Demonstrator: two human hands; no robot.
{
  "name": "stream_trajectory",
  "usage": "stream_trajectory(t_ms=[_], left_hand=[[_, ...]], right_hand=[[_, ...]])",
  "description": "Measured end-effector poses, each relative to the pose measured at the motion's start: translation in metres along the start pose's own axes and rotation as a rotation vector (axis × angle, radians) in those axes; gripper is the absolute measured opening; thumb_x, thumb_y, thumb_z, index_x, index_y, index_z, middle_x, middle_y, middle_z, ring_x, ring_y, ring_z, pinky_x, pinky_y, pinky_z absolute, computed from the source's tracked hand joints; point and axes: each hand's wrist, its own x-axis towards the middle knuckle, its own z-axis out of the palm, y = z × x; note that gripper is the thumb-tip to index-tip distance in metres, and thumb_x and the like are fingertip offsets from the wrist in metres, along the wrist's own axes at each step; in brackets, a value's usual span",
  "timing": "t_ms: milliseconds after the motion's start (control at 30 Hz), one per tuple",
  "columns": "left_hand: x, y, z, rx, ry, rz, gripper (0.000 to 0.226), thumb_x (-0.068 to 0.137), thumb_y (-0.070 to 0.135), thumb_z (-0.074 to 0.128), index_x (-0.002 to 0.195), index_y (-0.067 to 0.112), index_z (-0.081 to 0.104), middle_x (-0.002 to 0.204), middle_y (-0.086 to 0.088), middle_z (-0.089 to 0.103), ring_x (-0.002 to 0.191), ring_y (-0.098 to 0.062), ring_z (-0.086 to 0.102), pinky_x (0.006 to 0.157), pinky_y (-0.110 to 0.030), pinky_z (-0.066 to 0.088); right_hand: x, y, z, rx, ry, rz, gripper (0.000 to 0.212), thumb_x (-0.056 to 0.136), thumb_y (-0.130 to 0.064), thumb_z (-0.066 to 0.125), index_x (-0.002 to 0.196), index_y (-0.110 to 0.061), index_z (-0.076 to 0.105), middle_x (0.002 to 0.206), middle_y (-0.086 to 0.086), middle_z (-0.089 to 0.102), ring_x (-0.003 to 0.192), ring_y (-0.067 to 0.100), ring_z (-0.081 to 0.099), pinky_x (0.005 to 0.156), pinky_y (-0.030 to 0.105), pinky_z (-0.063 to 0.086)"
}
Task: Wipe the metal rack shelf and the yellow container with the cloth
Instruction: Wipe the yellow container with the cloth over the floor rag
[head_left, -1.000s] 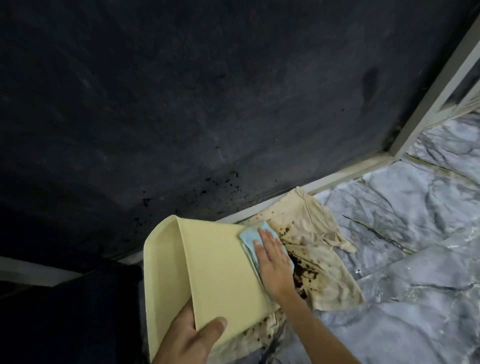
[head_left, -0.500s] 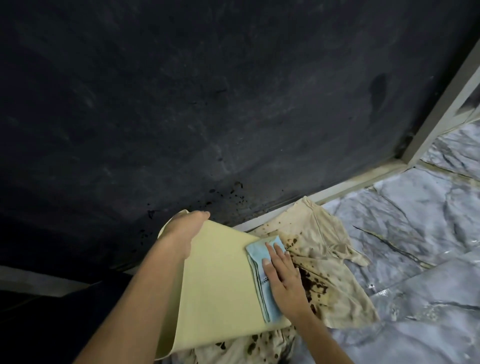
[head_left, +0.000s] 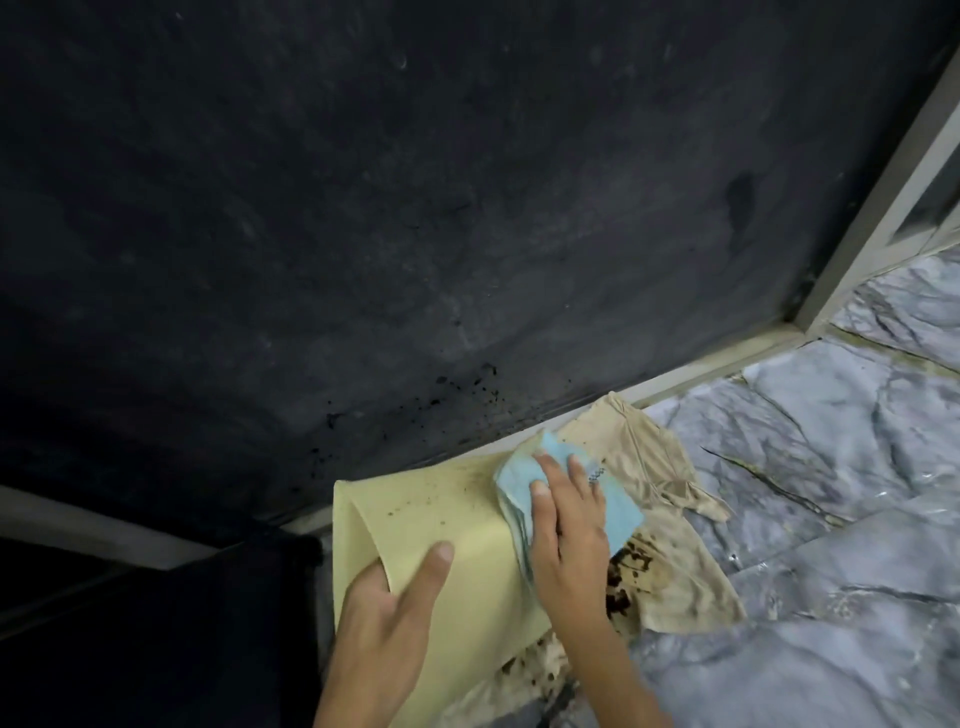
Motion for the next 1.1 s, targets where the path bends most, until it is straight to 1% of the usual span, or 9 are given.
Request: stream_trajectory(t_ms=[133,233,367,433,633,800,867,1000,1100], left_hand=[[-0.012,-0.028,0.002,-0.019,-0.021,-0.066,0.018,0.08,0.036,0.083,0.095,0.027,0.081,0.099,0.013,0.083,0.105,-0.014,0.072,0.1,-0.038,0.054],[-0.011,-0.028,-0.004,0.02,-0.133,-0.051,0.021,0.083,0.034,0.081,0.103,0.028,0.08,0.107,0.017,0.081,0.111,-0.01,0.07,0.104,-0.038,0.052],[-0.007,-0.023,-0.008,0.06,-0.179,0.004,0.04,0.085,0.038,0.078,0.123,0.027,0.07,0.121,0.015,0.075,0.119,-0.005,0.065,0.109,-0.035,0.048],[-0.004,-0.024,-0.008,0.049,-0.193,-0.019,0.044,0.083,0.042,0.079,0.124,0.03,0.07,0.119,0.016,0.076,0.116,-0.005,0.067,0.106,-0.037,0.051],[0.009,-0.038,-0.005,-0.037,-0.095,-0.077,0.021,0.084,0.034,0.079,0.102,0.023,0.077,0.094,0.017,0.083,0.096,-0.007,0.076,0.081,-0.029,0.058],[0.01,-0.04,0.002,0.053,-0.15,0.021,0.013,0.085,0.043,0.075,0.091,0.032,0.07,0.092,0.042,0.071,0.084,0.022,0.064,0.065,-0.01,0.05],[0.012,-0.037,0.0,0.1,-0.161,0.075,0.013,0.086,0.042,0.074,0.092,0.031,0.07,0.092,0.044,0.068,0.084,0.023,0.062,0.059,-0.002,0.049],[0.011,-0.031,0.0,0.15,-0.225,0.184,0.012,0.091,0.02,0.073,0.1,0.028,0.076,0.094,0.033,0.077,0.087,0.009,0.071,0.07,-0.003,0.051],[0.006,-0.027,0.001,0.144,-0.209,0.254,0.03,0.091,0.007,0.072,0.108,0.032,0.072,0.106,0.033,0.076,0.105,0.008,0.068,0.089,-0.007,0.05]], right_hand=[[0.011,-0.014,-0.018,-0.155,-0.393,-0.157,0.035,0.105,-0.036,0.038,0.136,-0.032,0.055,0.142,-0.012,0.054,0.141,0.012,0.035,0.118,0.032,0.016],[0.006,-0.038,-0.013,-0.124,-0.506,-0.199,0.037,0.106,-0.035,0.038,0.141,-0.033,0.05,0.148,-0.017,0.045,0.144,0.004,0.024,0.12,0.035,0.014],[0.0,-0.077,0.008,-0.023,-0.665,-0.277,0.04,0.106,-0.037,0.036,0.145,-0.035,0.044,0.153,-0.018,0.038,0.145,-0.004,0.016,0.118,0.023,0.005],[0.002,-0.081,0.013,-0.035,-0.683,-0.25,0.041,0.105,-0.042,0.034,0.145,-0.041,0.042,0.155,-0.021,0.033,0.145,-0.005,0.013,0.117,0.023,0.004],[0.008,-0.015,-0.005,-0.301,-0.562,-0.071,0.049,0.094,-0.07,0.019,0.142,-0.063,0.022,0.157,-0.031,0.013,0.146,-0.002,0.0,0.118,0.032,0.001],[0.039,0.027,-0.033,-0.437,-0.509,0.216,0.051,0.1,-0.059,0.021,0.15,-0.049,0.02,0.163,-0.017,0.013,0.15,0.01,0.0,0.119,0.038,-0.004],[0.035,0.011,-0.025,-0.497,-0.566,0.191,0.054,0.101,-0.055,0.012,0.153,-0.044,0.009,0.163,-0.016,0.003,0.149,0.014,-0.009,0.118,0.041,-0.01],[0.008,-0.064,0.018,-0.347,-0.709,-0.086,0.06,0.094,-0.06,0.001,0.152,-0.046,0.004,0.161,-0.025,-0.004,0.145,0.003,-0.019,0.113,0.036,-0.02],[0.001,-0.087,0.029,-0.253,-0.738,-0.157,0.055,0.097,-0.059,0.01,0.151,-0.05,0.011,0.16,-0.03,0.005,0.146,-0.002,-0.011,0.114,0.033,-0.018]])
